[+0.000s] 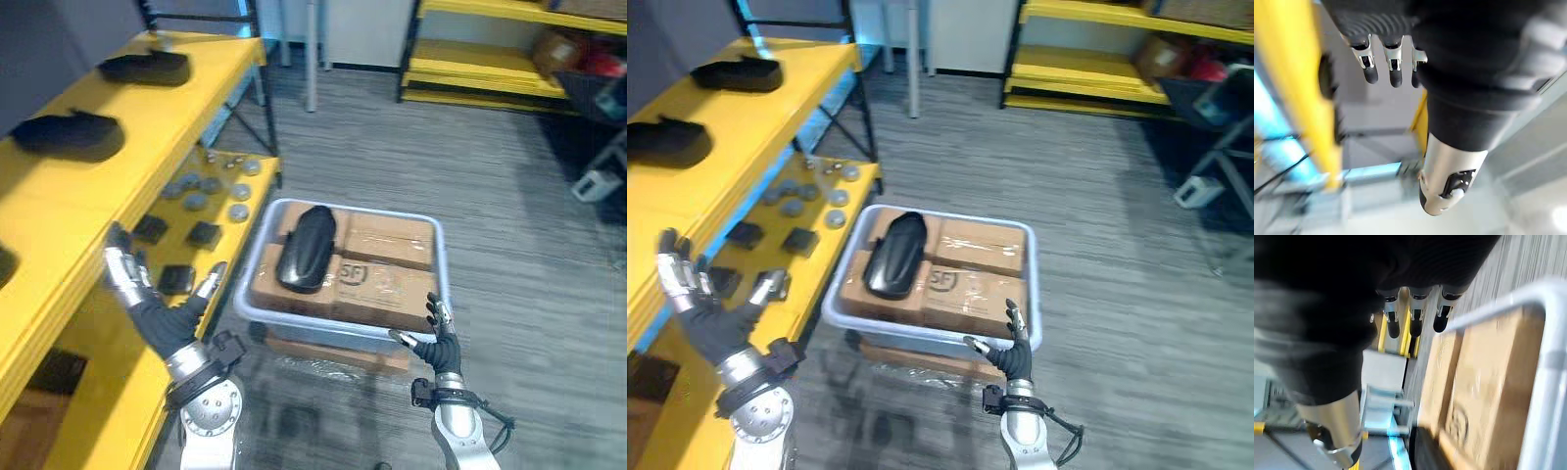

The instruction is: Walk over and take plastic housings, then place them on the shelf

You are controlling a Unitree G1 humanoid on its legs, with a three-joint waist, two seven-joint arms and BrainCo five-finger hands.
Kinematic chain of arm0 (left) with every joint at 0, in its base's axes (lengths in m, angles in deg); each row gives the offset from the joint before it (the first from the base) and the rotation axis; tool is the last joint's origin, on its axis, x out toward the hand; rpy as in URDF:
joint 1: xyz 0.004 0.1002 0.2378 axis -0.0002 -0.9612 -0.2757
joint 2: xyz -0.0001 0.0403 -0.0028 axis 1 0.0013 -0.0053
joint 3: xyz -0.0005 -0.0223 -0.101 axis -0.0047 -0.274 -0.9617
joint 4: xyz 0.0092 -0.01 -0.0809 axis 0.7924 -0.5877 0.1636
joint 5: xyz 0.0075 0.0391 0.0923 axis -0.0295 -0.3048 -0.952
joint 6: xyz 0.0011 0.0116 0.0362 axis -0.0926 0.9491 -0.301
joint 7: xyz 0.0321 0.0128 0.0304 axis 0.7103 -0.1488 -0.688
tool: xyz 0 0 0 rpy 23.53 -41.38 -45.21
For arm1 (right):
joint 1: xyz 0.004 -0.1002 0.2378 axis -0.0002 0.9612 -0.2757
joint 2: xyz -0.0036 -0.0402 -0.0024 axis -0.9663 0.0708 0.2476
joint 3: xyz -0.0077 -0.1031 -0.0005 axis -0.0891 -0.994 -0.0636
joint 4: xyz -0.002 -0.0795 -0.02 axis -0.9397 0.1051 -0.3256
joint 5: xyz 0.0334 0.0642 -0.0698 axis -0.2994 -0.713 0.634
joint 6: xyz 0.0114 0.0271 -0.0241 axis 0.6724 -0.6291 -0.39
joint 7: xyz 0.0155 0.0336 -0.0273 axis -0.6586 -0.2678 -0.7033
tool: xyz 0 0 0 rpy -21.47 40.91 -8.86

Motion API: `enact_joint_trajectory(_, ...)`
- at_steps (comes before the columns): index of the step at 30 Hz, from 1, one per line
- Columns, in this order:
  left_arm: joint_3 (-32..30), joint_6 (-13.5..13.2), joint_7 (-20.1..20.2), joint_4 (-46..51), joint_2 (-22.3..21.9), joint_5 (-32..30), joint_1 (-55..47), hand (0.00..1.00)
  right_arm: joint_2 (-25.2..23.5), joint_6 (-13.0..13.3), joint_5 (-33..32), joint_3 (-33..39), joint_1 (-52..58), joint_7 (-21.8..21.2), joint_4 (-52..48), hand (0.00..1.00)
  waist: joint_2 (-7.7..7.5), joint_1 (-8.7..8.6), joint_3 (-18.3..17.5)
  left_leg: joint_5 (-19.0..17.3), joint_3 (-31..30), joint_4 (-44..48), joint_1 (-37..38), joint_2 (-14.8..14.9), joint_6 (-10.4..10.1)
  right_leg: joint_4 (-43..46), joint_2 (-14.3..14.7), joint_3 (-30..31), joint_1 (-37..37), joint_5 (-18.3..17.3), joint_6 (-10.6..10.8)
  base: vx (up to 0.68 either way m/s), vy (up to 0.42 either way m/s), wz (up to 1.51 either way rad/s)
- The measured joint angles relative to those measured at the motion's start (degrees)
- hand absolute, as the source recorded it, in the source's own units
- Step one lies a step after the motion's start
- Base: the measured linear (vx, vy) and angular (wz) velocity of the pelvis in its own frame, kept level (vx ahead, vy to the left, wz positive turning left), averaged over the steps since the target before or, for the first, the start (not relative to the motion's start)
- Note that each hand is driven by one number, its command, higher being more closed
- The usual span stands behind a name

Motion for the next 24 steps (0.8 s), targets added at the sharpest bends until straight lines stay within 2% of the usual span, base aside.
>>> enact_joint_trajectory(1,1.46,0.52,1.28,-2.71,0.1,0.65,0.73,0.0,0.15,-0.23,-0.01,0.02,-1.5,0.5,2.52,0.0,-0.14,0.25,0.39,-0.94,-3.81,2.62,-0.85,-0.63,-1.55,-0.36,-0.66,0.25,1.79,-0.11,-0.27,0.04,-0.037,0.15)
enact_joint_trajectory(2,2.6,0.7,2.04,-4.68,0.22,0.53,1.28,0.0,0.21,-0.42,-0.01,0.35,-3.18,1.0,4.6,0.0,-0.58,0.7,0.75,-3.26,-8.22,2.8,-1.83,-3.17,-4.58,-0.66,-1.68,-0.03,2.51,-0.11,-0.27,0.0,0.046,0.13)
enact_joint_trajectory(3,3.72,0.82,2.82,-6.66,0.41,0.24,2.27,0.0,0.12,-0.79,-0.03,1.26,-5.56,1.41,6.97,0.0,-0.55,1.37,0.88,-4.63,-11.7,2.66,-3.7,-6.14,-6.49,-0.95,-2.85,-0.19,2.63,-0.11,-0.27,-0.02,0.093,0.27)
enact_joint_trajectory(4,4.43,0.96,3.51,-9.22,0.56,-0.27,3.67,0.0,0.05,-1.09,-0.07,2.64,-9.56,2.1,10.42,0.0,-0.21,1.79,1.96,-4.79,-14.41,1.74,-6.43,-9.35,-6.72,-1.54,-4.09,-1.56,3.25,-0.09,-0.22,-0.03,0.105,0.33)
enact_joint_trajectory(5,4.43,1.07,3.98,-10.57,0.59,-0.29,4.42,0.0,-0.02,-1.36,-0.11,3.38,-11.66,2.52,12.05,0.0,0.09,1.78,2.67,-4.57,-15.15,0.59,-7.65,-10.44,-6.46,-1.67,-4.46,-2.42,3.61,-0.03,-0.13,-0.03,0.17,0.41)
enact_joint_trajectory(6,4.81,1.35,4.3,-13.21,0.94,-0.28,5.24,0.0,0.0,-1.83,-0.23,4.05,-15.39,3.67,15.08,0.0,1.37,2.34,3.19,-1.73,-15.69,-4.19,-8.73,-11.45,-3.78,-1.97,-4.39,-3.35,3.84,0.08,0.77,0.0,0.215,0.05)
enact_joint_trajectory(7,5.83,1.54,4.35,-15.76,2.04,-0.31,5.03,0.0,-0.15,-2.28,-0.26,4.22,-18.42,4.69,17.66,0.0,1.67,3.89,3.73,1.73,-16.35,-7.18,-8.48,-11.38,-5.28,-2.85,-3.87,-2.74,4.24,0.06,2.3,0.01,0.229,0.04)
enact_joint_trajectory(8,6.61,2.2,5.25,-18.91,4.09,-0.29,5.06,0.0,-1.24,-2.75,-0.33,4.29,-20.59,5.54,19.15,0.0,0.34,4.66,4.26,2.36,-16.23,-8.9,-8.34,-13.06,-4.45,-4.25,-4.92,-3.07,4.33,1.12,3.24,0.06,0.189,0.0)
enact_joint_trajectory(9,7.51,2.58,6.02,-20.23,5.32,-0.25,4.9,0.0,-1.62,-2.99,-0.33,4.4,-21.63,5.95,19.55,0.0,-0.28,4.81,4.6,2.79,-16.32,-9.93,-8.32,-14.09,-3.97,-4.81,-5.65,-3.19,4.37,1.23,3.46,0.07,0.125,0.31)
enact_joint_trajectory(11,8.52,3.43,7.72,-23.53,7.69,-0.19,3.47,0.0,-2.3,-3.89,-0.36,4.36,-26.07,6.49,22.52,0.0,-0.77,5.64,5.32,3.56,-16.48,-10.81,-8.37,-16.25,-3.16,-6.51,-7.23,-3.54,5.16,2.28,5.06,0.08,0.109,0.26)
enact_joint_trajectory(13,9.31,3.44,9.17,-26.56,9.34,-0.19,1.99,0.0,-3.07,-4.41,-1.0,6.27,-32.29,7.37,25.72,0.0,-0.99,7.3,6.0,3.52,-16.49,-10.35,-9.24,-17.51,-2.91,-7.77,-8.21,-3.78,5.38,2.97,5.87,0.08,0.082,0.16)
enact_joint_trajectory(16,9.31,3.41,10.44,-32.87,11.52,-0.13,1.95,0.0,-2.39,-5.42,-1.42,11.33,-45.41,9.85,33.65,0.0,-1.73,9.19,8.19,3.51,-16.81,-9.65,-11.57,-17.26,-2.84,-8.83,-7.69,-4.44,4.08,4.15,5.75,0.03,0.022,0.08)
enact_joint_trajectory(19,9.21,3.48,10.64,-39.99,12.72,0.87,1.87,0.0,1.33,-5.84,-2.32,13.37,-54.96,11.93,39.72,0.0,-2.35,10.93,10.74,3.67,-17.05,-9.76,-13.25,-17.0,-2.65,-10.15,-7.07,-4.44,2.8,5.57,5.75,0.01,0.002,0.01)
enact_joint_trajectory(24,9.33,3.58,11.13,-50.82,12.7,1.06,1.63,0.0,8.09,-6.93,-3.86,14.82,-64.7,13.13,52.95,0.0,-2.54,12.2,12.7,4.78,-18.93,-10.24,-16.96,-16.89,-2.18,-10.13,-6.34,-5.22,0.05,6.65,6.06,0.04,0.01,0.15)
